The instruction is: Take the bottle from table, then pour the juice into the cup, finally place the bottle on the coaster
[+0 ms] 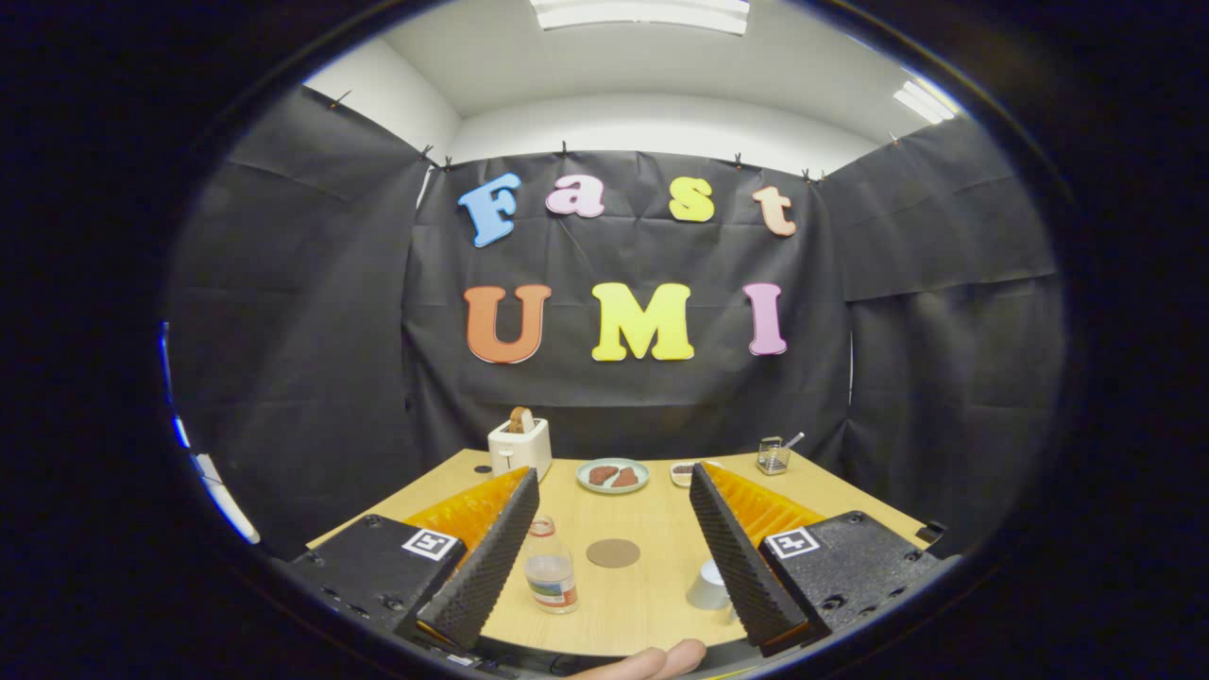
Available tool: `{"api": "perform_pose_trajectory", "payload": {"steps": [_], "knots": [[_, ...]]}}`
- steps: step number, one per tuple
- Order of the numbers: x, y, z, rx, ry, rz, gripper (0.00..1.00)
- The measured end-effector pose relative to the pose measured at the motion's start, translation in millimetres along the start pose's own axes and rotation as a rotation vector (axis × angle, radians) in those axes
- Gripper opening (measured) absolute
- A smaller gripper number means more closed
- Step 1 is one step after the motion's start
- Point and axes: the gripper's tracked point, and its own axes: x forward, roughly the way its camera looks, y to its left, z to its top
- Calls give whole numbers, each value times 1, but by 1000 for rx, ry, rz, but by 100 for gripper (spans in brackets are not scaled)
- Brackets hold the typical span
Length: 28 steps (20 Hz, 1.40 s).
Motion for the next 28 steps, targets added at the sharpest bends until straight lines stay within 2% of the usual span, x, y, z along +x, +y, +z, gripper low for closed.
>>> {"api": "perform_pose_trajectory", "payload": {"steps": [5, 13, 22, 28], "knots": [[0, 11, 4, 1, -19, 20, 100], [7, 19, -13, 83, -14, 42, 100], [10, 34, -32, 14, 10, 38, 100], [22, 70, -68, -2, 48, 83, 100]]}}
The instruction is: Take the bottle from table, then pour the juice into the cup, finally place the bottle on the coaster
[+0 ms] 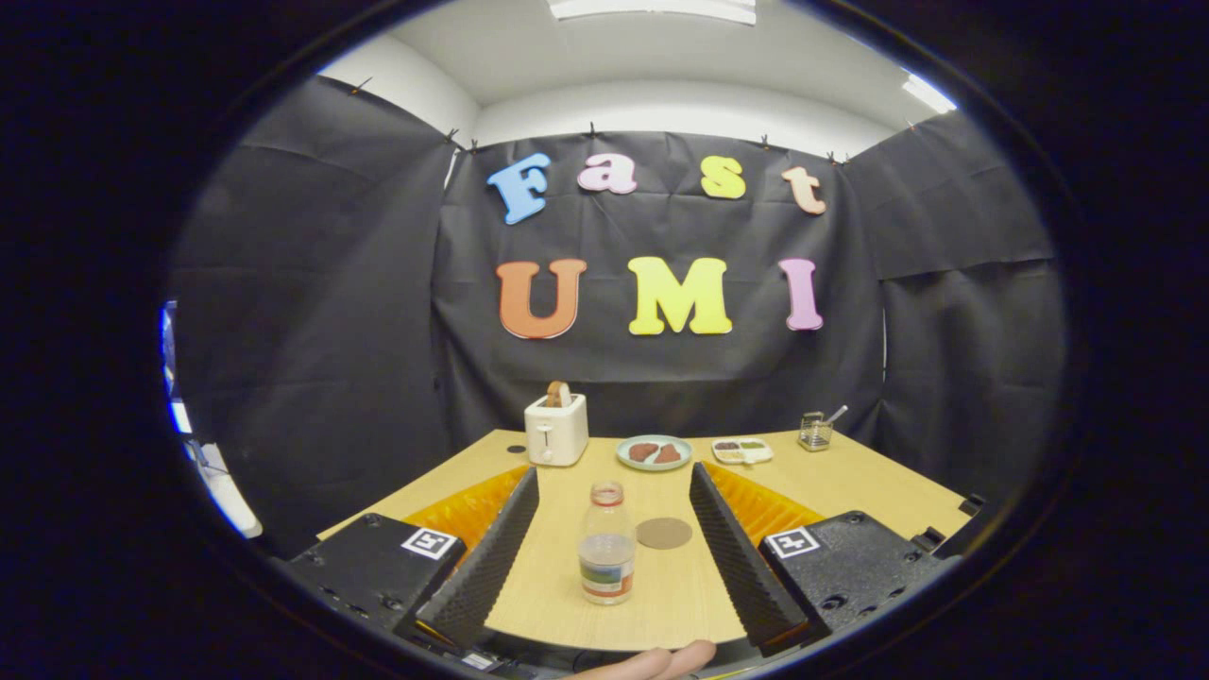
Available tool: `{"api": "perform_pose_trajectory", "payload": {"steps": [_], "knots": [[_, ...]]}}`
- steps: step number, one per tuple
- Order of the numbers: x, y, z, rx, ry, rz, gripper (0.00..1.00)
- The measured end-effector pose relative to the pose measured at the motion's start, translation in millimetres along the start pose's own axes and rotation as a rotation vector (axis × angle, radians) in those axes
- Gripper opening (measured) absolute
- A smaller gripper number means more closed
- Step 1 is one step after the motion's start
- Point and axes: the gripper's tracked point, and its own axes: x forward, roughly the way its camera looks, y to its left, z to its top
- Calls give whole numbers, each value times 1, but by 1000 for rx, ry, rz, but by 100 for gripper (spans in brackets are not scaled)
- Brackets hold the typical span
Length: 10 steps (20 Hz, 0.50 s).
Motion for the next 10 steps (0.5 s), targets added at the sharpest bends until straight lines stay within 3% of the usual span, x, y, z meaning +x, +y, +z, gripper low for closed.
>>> {"api": "perform_pose_trajectory", "payload": {"steps": [10], "knots": [[36, 27, -57, -54, 32, -1, 100]]}}
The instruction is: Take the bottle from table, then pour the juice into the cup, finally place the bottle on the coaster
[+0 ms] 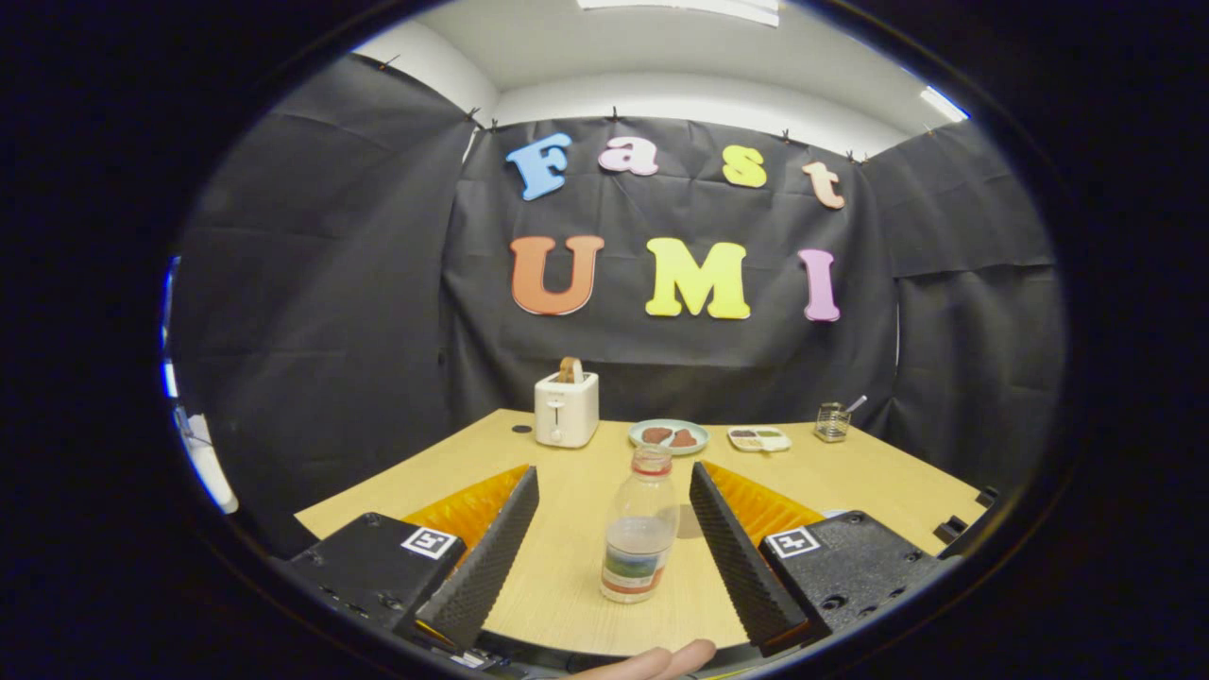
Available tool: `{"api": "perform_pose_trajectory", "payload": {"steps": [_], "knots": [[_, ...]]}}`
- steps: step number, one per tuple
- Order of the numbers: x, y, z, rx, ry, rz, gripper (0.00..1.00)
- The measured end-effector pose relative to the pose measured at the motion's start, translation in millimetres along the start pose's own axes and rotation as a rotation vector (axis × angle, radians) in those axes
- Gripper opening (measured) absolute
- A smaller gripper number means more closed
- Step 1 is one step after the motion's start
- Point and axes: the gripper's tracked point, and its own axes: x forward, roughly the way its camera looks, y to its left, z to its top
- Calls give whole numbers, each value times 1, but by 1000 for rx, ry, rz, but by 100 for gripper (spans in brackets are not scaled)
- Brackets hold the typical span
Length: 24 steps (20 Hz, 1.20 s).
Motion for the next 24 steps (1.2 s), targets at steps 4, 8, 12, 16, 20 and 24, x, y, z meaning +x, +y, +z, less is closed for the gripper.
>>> {"api": "perform_pose_trajectory", "payload": {"steps": [4, 8, 12, 16, 20, 24], "knots": [[15, 5, -18, -14, 7, -13, 100], [30, 10, -41, 10, -5, -25, 100], [43, 17, -63, -4, 14, -22, 100], [52, 12, -74, -30, 17, -69, 100], [52, -12, -81, -32, 13, -163, 100], [68, -19, -90, 11, 29, -159, 100]]}}
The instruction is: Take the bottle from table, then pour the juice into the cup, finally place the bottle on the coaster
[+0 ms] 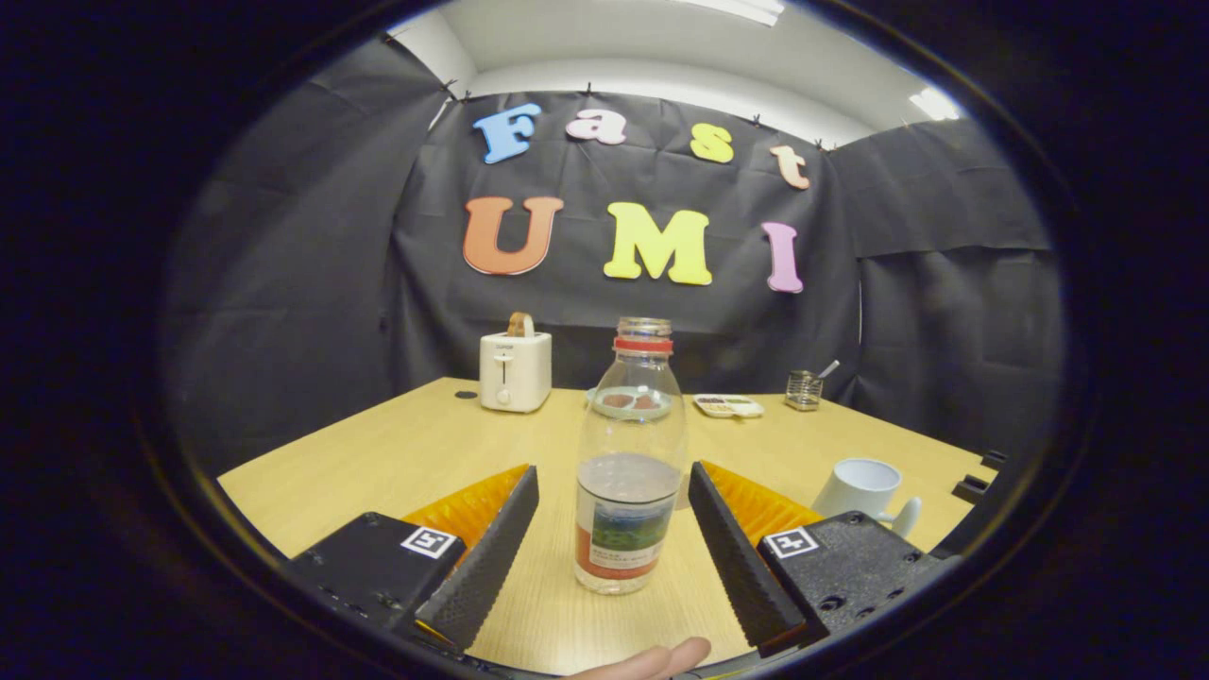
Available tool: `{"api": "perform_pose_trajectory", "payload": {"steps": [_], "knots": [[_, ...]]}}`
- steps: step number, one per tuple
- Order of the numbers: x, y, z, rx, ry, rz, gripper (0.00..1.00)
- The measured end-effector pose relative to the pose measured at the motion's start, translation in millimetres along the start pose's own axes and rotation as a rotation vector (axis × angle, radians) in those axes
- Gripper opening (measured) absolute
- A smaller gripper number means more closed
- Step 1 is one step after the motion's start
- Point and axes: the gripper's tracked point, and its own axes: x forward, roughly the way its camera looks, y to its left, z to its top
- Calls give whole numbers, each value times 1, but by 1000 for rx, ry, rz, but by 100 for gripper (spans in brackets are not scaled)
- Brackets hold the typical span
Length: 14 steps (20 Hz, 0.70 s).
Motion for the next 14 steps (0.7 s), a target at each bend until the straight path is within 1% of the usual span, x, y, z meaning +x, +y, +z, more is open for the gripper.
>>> {"api": "perform_pose_trajectory", "payload": {"steps": [5, 6, 7, 10, 11, 14], "knots": [[31, -9, -4, 20, 19, -1, 100], [34, -19, -4, 24, 16, -32, 100], [33, -24, 1, 29, 4, -53, 98], [29, -36, -2, 28, 10, -96, 85], [26, -35, -2, 43, 17, -90, 80], [18, -29, 12, 123, 15, -38, 78]]}}
